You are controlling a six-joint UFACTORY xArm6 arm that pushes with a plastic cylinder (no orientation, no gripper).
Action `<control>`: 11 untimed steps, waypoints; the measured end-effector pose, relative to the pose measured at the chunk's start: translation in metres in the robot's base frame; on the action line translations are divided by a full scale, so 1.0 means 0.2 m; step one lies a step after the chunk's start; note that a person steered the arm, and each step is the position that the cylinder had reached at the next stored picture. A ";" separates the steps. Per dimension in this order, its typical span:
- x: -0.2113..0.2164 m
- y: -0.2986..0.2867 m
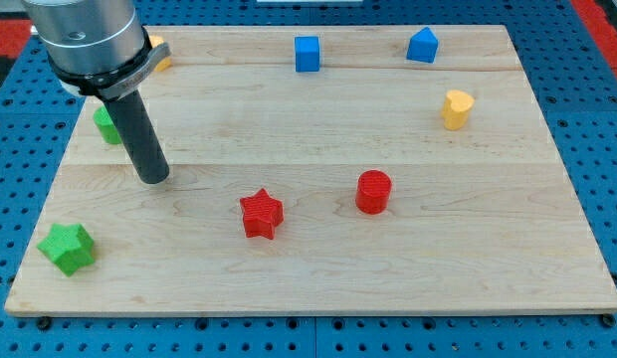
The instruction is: Slightly move the red star to the bottom of the board
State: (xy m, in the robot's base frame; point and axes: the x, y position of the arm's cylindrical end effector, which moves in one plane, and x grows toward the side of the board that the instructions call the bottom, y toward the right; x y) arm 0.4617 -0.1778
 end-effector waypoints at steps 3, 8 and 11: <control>-0.10 0.00; 0.12 0.64; 0.30 0.81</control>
